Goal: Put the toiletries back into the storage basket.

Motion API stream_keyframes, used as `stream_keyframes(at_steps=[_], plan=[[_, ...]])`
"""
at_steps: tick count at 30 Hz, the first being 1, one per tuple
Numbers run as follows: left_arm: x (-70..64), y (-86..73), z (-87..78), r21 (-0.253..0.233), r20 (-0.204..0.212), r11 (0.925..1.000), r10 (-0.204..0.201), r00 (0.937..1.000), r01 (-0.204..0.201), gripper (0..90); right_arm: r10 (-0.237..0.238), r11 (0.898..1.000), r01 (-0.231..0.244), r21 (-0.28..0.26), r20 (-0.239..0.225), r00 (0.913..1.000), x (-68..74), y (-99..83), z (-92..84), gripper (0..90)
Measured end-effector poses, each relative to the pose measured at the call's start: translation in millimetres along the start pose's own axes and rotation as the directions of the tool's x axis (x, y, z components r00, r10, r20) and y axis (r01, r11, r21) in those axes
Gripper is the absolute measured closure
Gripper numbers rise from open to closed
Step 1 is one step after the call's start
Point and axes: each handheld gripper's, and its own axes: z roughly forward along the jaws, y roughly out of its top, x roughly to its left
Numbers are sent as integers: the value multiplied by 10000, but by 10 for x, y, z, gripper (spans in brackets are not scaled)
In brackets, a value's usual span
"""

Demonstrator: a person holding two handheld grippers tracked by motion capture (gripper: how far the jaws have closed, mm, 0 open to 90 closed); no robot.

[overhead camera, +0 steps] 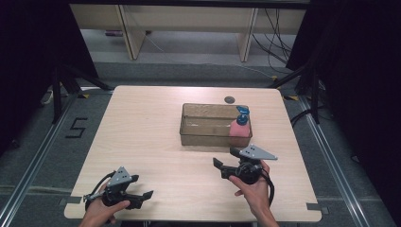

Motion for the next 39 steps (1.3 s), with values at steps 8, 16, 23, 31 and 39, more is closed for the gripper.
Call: stream_keyframes(at_steps=[8,16,23,31,39], plan=[[0,0,0,-2,-1,10000,-7,10000,7,152,-25,10000,25,-1,-23,10000,14,-45,-11,184],[-3,-1,3,-22,0,10000,-22,10000,22,152,47,9999,-45,127,-190,9998,29,-82,-29,169],[-5,-5,11,-79,-44,10000,-29,10000,29,152,43,10000,-42,38,-250,9997,39,-122,-62,152],[-4,-6,12,-79,-52,10000,-36,10000,35,152,194,9998,-190,111,-308,9993,70,-176,-88,152],[-3,-4,10,-53,-42,10000,-54,10000,53,152,15,9999,-10,171,-262,9997,65,-227,-131,152]])
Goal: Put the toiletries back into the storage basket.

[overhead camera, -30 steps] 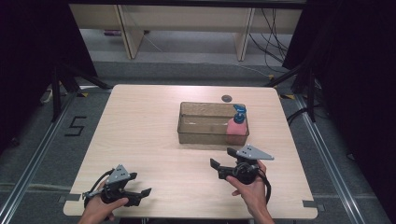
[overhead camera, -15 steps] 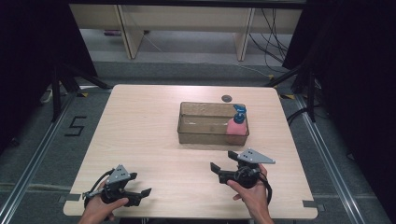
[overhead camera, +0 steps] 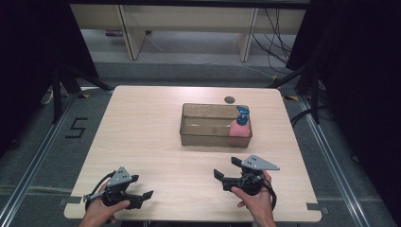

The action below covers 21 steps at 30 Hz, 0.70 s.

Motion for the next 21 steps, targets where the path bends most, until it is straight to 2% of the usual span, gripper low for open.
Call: stream_keyframes(at_steps=[2,3,4,6,7,9,11,14,17,18,19,21], plan=[[1,0,0,2,1,10000,10,10000,-10,152,-59,9999,57,-156,-147,9999,-8,-18,7,152],[1,0,0,2,1,10000,10,10000,-10,152,-59,9999,57,-156,-147,9999,-8,-18,7,152],[1,1,-1,10,6,10000,4,10000,-4,152,-82,9999,82,80,42,10000,-10,-31,-1,152],[1,-2,3,-36,12,10000,1,10000,-1,152,-65,9999,64,-87,-112,9999,-8,-47,0,152],[0,0,0,15,-10,10000,9,10000,-9,152,-133,9999,132,-50,-25,9999,-9,-50,-10,152],[0,-2,3,-39,6,10000,-2,10000,2,152,157,9998,-155,91,-137,9998,9,-65,-19,152],[1,-2,3,-43,6,10000,6,10000,-6,152,-141,9999,142,62,-145,9998,-7,-74,-35,152],[1,-2,4,-79,3,10000,-4,10000,4,152,166,9997,-161,167,-301,9994,10,-93,-38,152],[0,-1,4,-77,-6,10000,8,10000,-8,152,86,10000,-85,40,-198,9998,10,-111,-42,152],[0,-1,4,-69,-9,10000,10,10000,-10,152,30,9996,-20,276,-374,9993,7,-119,-47,152],[0,-1,4,-69,-9,10000,10,10000,-10,152,30,9996,-20,276,-374,9993,7,-119,-47,152],[0,-1,4,-66,-12,10000,15,10000,-15,152,167,9997,-163,184,-240,9996,24,-142,-49,152]])
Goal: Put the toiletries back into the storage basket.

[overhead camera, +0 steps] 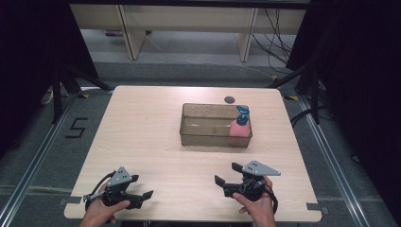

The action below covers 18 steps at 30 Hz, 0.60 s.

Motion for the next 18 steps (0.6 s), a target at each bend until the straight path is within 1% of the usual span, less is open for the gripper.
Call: stream_keyframes(at_steps=[1,2,4,5,6,7,9,11,13,14,15,16,17,18], plan=[[0,-1,0,-7,2,10000,-8,10000,8,152,45,10000,-45,79,-20,10000,7,-14,-3,152],[0,-1,0,-7,2,10000,-8,10000,8,152,-121,9998,122,133,-28,9999,-1,-19,-5,152],[1,-1,0,4,-3,10000,-4,10000,4,152,-121,9999,121,37,-32,9999,3,-27,-2,152],[1,-1,1,-1,2,10000,-4,10000,4,152,-60,9999,60,153,2,10000,14,-39,-3,152],[1,-1,1,3,-2,10000,2,10000,-2,152,-131,9998,133,175,-143,9998,11,-44,-10,152],[0,0,0,11,-1,10000,5,10000,-5,152,-215,9995,214,234,31,9998,12,-57,-16,152],[0,0,0,11,-4,10000,3,10000,-3,152,-101,9997,101,214,-27,9999,28,-71,-26,152],[0,0,0,7,-4,10000,1,10000,-1,152,-211,9996,214,172,-166,9996,30,-84,-36,152],[0,-1,0,10,-3,10000,-1,10000,1,152,-244,9995,247,190,-182,9995,31,-102,-31,152],[0,-1,0,10,-3,10000,-1,10000,1,152,-221,9991,220,350,22,9998,45,-106,-43,152],[0,-1,0,11,0,10000,5,10000,-5,152,-239,9992,245,327,-192,9995,50,-113,-51,152],[0,-1,0,11,0,10000,5,10000,-5,152,-239,9992,245,327,-192,9995,50,-113,-51,152],[0,-1,1,15,5,10000,11,10000,-11,152,-360,9989,362,309,-79,9993,55,-130,-48,152],[0,-1,1,15,5,10000,11,10000,-11,152,-140,9991,151,392,-265,9996,74,-138,-56,152]])
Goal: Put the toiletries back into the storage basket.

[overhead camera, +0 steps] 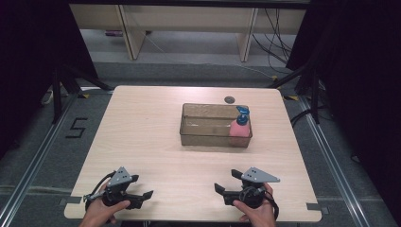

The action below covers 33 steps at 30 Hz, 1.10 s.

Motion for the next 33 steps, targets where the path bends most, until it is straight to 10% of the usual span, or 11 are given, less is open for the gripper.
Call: stream_keyframes(at_steps=[33], plan=[[17,-4,1,119,-97,9999,62,9999,-61,151,64,9990,-85,442,472,9989,100,-168,-90,153]])
